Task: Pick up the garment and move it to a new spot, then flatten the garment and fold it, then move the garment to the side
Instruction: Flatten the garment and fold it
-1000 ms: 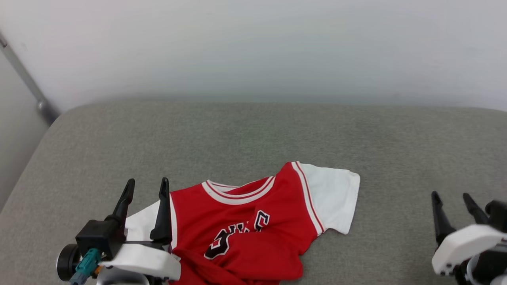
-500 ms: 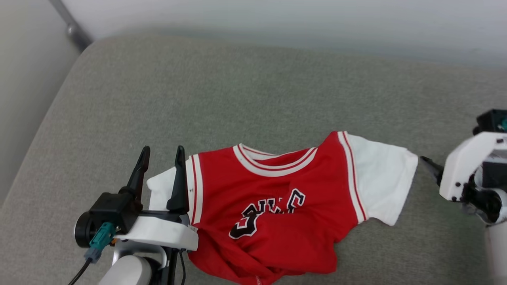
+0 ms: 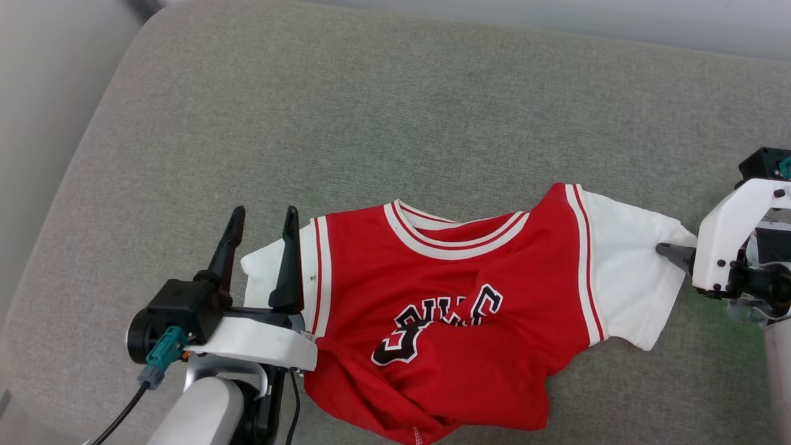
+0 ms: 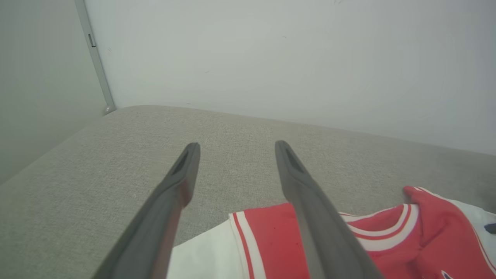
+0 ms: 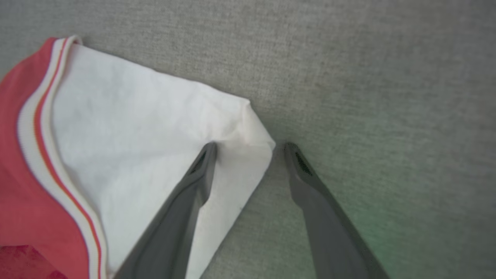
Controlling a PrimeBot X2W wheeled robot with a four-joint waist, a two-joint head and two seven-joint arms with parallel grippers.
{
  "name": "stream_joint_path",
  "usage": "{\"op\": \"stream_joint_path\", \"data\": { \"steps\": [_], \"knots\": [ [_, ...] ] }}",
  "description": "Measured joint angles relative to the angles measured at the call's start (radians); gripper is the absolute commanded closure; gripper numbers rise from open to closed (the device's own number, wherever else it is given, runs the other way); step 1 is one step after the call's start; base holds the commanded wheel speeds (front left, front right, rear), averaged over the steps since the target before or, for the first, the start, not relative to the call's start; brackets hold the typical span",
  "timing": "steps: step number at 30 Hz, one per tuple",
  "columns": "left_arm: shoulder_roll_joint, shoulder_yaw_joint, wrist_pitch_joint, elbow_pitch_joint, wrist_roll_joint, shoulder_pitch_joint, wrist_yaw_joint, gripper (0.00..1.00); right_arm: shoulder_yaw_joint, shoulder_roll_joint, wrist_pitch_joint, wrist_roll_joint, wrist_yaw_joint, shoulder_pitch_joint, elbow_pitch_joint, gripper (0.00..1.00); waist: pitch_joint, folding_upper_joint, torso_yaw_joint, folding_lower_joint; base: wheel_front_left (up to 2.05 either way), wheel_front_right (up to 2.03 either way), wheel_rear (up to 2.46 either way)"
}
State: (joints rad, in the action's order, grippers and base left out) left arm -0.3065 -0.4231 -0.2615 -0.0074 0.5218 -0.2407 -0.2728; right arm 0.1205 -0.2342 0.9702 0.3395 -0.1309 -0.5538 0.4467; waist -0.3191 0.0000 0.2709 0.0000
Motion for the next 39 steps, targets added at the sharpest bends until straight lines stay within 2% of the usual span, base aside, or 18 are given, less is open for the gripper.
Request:
{"op": "stream_joint_path", "data": {
  "steps": [1,7,13,17,25,29,33,39],
  "knots": [
    [0.001,0.008,0.0,0.002,0.0,0.0,0.0,0.0,-0.002,0.0,0.0,0.005,0.0,0.0,-0.001,1.0,-0.001,0.0,-0.002,0.0,0.0,0.0,0.0],
    [-0.01,0.037,0.0,0.012,-0.007,0.011,0.006,0.0,-0.055,-0.003,-0.049,0.031,0.0,0.001,-0.022,1.0,0.013,0.0,-0.024,0.0001,0.0,0.0,0.0],
    [-0.073,0.065,0.07,0.033,0.028,0.012,0.025,0.0,-0.11,-0.039,-0.106,0.054,0.0,0.024,-0.097,1.0,0.058,0.0,-0.064,0.0001,0.0,0.0,0.0],
    [-0.141,0.095,0.188,0.037,0.09,0.005,0.055,0.0,-0.117,-0.062,-0.122,0.061,0.0,0.071,-0.185,1.0,0.091,0.0,-0.107,0.0001,0.0,0.0,0.0],
    [-0.286,0.147,0.506,0.121,0.254,-0.021,0.114,0.0,-0.068,-0.073,-0.076,0.07,0.0,0.21,-0.361,1.0,0.13,0.0,-0.218,0.0001,0.0,0.0,0.0],
    [-0.328,0.132,0.683,0.178,0.341,-0.033,0.161,0.0,-0.051,-0.055,-0.055,0.076,0.0,0.253,-0.416,1.0,0.123,0.0,-0.275,0.0001,0.0,0.0,0.0],
    [-0.355,0.128,0.797,0.226,0.403,-0.053,0.194,0.0,-0.049,-0.028,-0.053,0.082,0.0,0.271,-0.437,1.0,0.102,0.0,-0.329,0.0001,0.0,0.0,0.0],
    [-0.373,0.114,0.888,0.287,0.429,-0.097,0.192,0.0,-0.071,-0.012,-0.059,0.093,0.0,0.27,-0.441,1.0,0.057,0.0,-0.389,0.0001,0.0,0.0,0.0]
  ]
}}
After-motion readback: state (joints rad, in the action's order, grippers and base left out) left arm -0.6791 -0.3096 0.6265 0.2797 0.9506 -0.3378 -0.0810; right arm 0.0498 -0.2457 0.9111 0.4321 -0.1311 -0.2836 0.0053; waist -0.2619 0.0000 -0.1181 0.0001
